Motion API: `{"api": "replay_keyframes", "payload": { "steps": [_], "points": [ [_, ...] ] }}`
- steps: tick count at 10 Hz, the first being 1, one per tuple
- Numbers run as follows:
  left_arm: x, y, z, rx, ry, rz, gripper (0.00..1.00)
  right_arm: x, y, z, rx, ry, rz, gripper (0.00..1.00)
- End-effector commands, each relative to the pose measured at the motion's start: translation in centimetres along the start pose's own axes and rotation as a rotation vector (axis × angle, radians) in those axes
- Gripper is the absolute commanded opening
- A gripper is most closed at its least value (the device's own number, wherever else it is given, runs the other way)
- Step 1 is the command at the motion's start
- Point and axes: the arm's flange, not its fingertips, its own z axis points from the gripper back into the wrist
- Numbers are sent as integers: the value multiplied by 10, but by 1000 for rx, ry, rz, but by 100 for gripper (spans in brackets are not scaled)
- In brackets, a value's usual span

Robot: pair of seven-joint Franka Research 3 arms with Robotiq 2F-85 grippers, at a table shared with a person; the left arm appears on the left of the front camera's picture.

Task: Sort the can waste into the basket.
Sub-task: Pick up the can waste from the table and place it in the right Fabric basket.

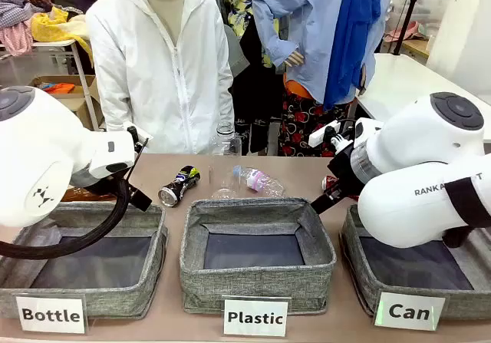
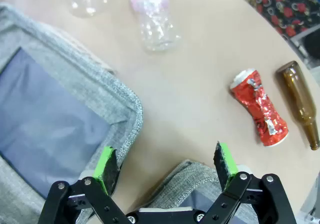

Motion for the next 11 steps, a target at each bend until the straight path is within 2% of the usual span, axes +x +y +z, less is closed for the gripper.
{"api": "replay_keyframes", "payload": {
  "steps": [1, 11],
  "points": [
    [0, 0, 0, 0, 0, 0, 100, 0, 0, 0, 0, 0, 0, 100],
    [0, 0, 0, 0, 0, 0, 100, 0, 0, 0, 0, 0, 0, 100]
  ]
}}
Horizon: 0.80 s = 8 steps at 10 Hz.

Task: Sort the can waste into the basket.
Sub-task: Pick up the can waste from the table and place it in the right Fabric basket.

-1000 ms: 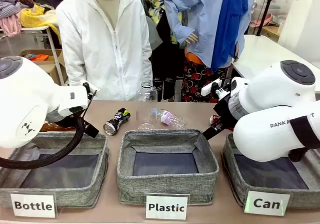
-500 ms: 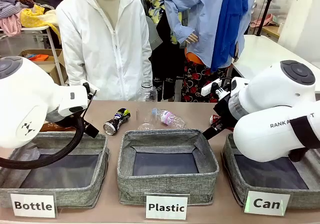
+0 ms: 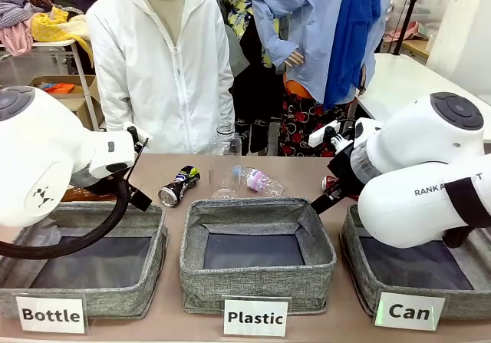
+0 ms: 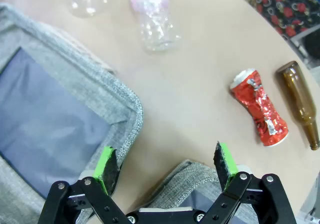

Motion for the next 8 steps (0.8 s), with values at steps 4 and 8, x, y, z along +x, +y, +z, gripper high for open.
{"api": "replay_keyframes", "payload": {
  "steps": [4, 8],
  "points": [
    [0, 0, 0, 0, 0, 0, 100, 8, -2, 18, 41, 15, -6, 100],
    [28, -31, 148, -449, -82, 179, 100, 32, -27, 138, 385, -39, -354, 100]
  ]
}}
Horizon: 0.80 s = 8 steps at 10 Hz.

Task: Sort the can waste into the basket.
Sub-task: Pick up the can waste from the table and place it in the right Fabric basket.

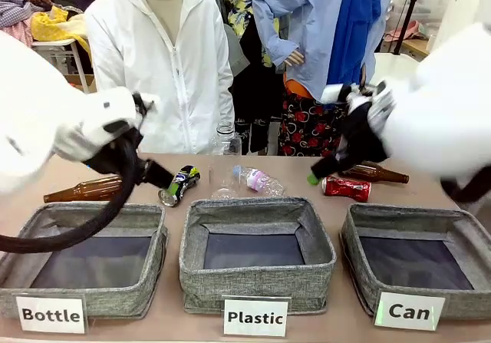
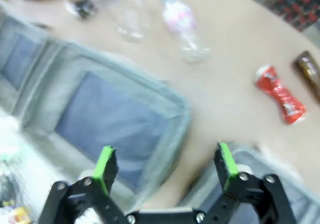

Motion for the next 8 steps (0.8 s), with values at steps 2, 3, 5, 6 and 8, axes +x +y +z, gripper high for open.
{"api": "replay_keyframes", "payload": {
  "steps": [2, 3, 5, 6, 8],
  "points": [
    [-37, 31, 107, -346, -56, 37, 100, -27, -44, 88, 351, -108, -259, 100],
    [-69, 63, 135, -415, -138, 81, 100, -53, -78, 110, 385, -188, -360, 100],
    [-120, 108, 157, -436, -304, 258, 100, -114, -141, 135, 433, -359, -564, 100],
    [-142, 126, 159, -451, -383, 377, 100, -145, -166, 141, 440, -439, -673, 100],
    [-195, 162, 148, -489, -549, 605, 100, -200, -204, 147, 479, -590, -853, 100]
  ]
}}
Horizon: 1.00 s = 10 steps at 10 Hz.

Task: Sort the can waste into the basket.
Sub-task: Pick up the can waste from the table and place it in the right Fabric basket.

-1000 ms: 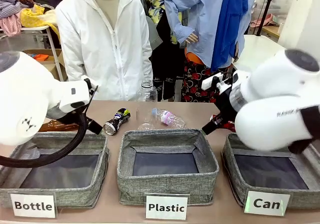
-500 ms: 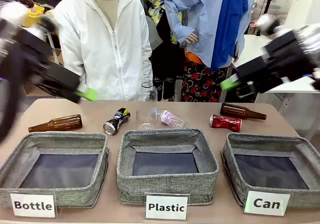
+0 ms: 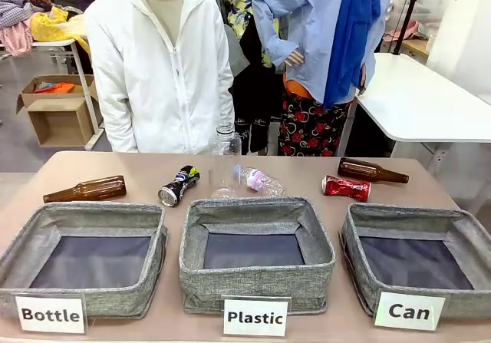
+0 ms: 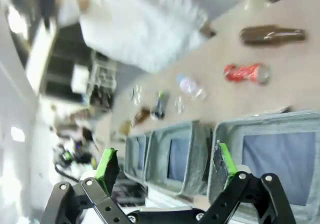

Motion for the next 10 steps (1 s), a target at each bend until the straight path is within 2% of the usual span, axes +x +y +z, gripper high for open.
{"api": "replay_keyframes", "payload": {
  "steps": [1, 2, 3, 4, 10],
  "points": [
    [-107, 46, -37, -56, -176, 165, 100, -55, -47, 3, 63, -127, -82, 100],
    [-120, 49, -33, -55, -231, 253, 100, -59, -55, 13, 57, -153, -127, 100],
    [-118, 57, -29, -35, -298, 319, 100, -60, -58, 16, 30, -189, -137, 100],
    [-4, 56, 31, -21, -162, 212, 100, 6, -46, 37, 27, -132, -132, 100],
    [-4, 56, 31, -21, -162, 212, 100, 3, -43, 33, 5, -114, -157, 100]
  ]
}}
